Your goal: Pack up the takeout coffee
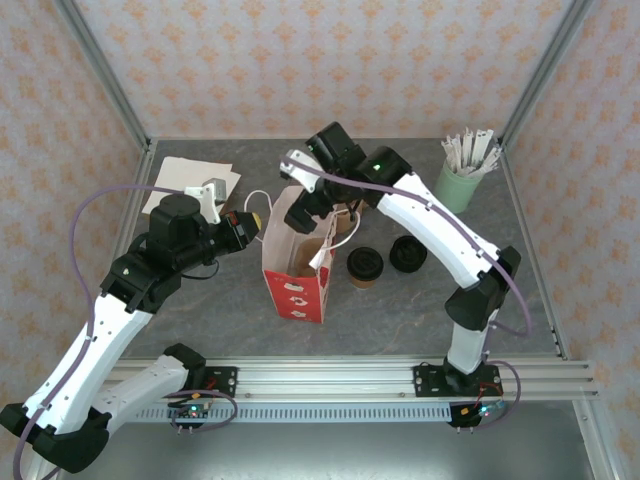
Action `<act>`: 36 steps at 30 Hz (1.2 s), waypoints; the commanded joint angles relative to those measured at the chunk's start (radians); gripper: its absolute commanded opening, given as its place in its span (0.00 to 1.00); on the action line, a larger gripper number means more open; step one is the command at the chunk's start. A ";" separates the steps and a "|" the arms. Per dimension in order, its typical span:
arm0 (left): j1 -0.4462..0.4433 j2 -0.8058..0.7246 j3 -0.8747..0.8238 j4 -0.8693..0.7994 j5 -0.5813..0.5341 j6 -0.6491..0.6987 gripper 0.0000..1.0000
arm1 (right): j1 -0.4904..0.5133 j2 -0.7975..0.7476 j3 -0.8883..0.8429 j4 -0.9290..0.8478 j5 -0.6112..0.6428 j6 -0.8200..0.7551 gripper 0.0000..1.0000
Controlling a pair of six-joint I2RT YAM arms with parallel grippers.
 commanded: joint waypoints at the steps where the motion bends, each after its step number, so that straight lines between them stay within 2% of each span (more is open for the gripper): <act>1: -0.008 -0.010 -0.002 0.002 -0.014 0.000 0.00 | 0.000 -0.029 0.044 0.054 0.056 0.101 0.99; 3: -0.008 -0.009 -0.002 0.002 -0.015 0.000 0.00 | -0.001 -0.040 0.049 0.076 0.076 0.129 0.99; 7: -0.008 -0.009 0.000 0.001 -0.022 -0.004 0.14 | -0.001 -0.067 0.049 0.111 0.095 0.175 0.99; 14: -0.008 0.001 0.038 -0.021 -0.036 0.014 0.32 | -0.004 -0.133 0.024 0.175 0.169 0.253 0.99; 18: -0.008 0.013 0.103 -0.069 -0.069 0.055 0.58 | -0.024 -0.188 -0.009 0.229 0.208 0.319 0.99; 20: -0.008 0.017 0.139 -0.096 -0.094 0.075 0.67 | -0.048 -0.219 -0.025 0.251 0.213 0.375 0.99; 24: -0.008 0.024 0.221 -0.149 -0.157 0.110 0.97 | -0.110 -0.275 -0.034 0.231 0.218 0.477 0.99; 25: -0.008 0.026 0.240 -0.161 -0.172 0.116 1.00 | -0.124 -0.288 -0.035 0.218 0.218 0.506 0.99; 30: -0.006 0.070 0.350 -0.254 -0.223 0.143 1.00 | -0.238 -0.387 -0.102 0.124 0.217 0.608 0.99; 36: -0.004 0.226 0.481 -0.370 -0.144 0.224 1.00 | -0.368 -0.519 -0.315 0.055 0.160 0.697 0.99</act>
